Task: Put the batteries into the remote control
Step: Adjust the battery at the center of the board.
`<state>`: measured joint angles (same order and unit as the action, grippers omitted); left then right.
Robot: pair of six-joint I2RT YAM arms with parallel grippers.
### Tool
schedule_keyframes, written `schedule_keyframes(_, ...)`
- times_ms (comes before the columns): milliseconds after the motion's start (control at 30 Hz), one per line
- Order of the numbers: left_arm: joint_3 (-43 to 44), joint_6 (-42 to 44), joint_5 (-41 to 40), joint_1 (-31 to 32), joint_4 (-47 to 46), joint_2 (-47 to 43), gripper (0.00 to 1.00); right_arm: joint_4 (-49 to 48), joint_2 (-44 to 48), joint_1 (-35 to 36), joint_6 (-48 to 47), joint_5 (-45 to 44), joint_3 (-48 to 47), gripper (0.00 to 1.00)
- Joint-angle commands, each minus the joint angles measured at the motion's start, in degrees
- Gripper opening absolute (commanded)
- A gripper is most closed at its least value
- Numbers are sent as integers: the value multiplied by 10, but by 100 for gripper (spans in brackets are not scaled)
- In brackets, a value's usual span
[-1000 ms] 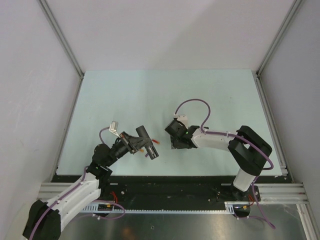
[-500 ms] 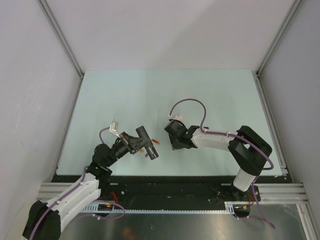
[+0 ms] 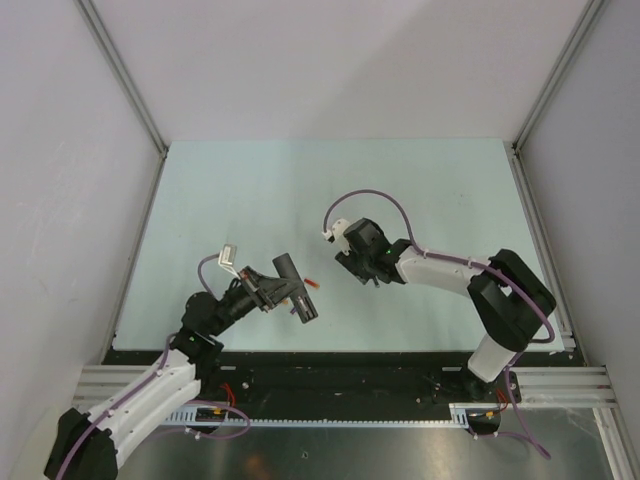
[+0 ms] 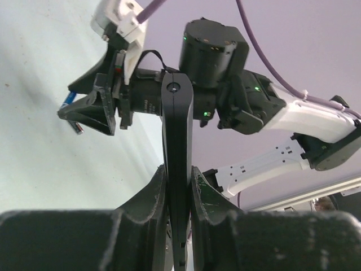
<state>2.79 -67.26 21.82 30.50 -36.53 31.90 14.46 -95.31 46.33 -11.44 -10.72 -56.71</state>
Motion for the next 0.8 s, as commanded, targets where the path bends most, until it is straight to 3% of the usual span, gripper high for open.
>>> schedule_keyframes(0,-11,24,11,9,-11,-24,0,-61,-12,-4,-130,50,-8,19)
schedule_keyframes(433,-23,20,6,12,-6,-46,0,-44,-79,-24,-178,138,-50,29)
schedule_keyframes(767,-23,19,4,12,1,-42,0,-50,-81,-22,-142,120,-58,56)
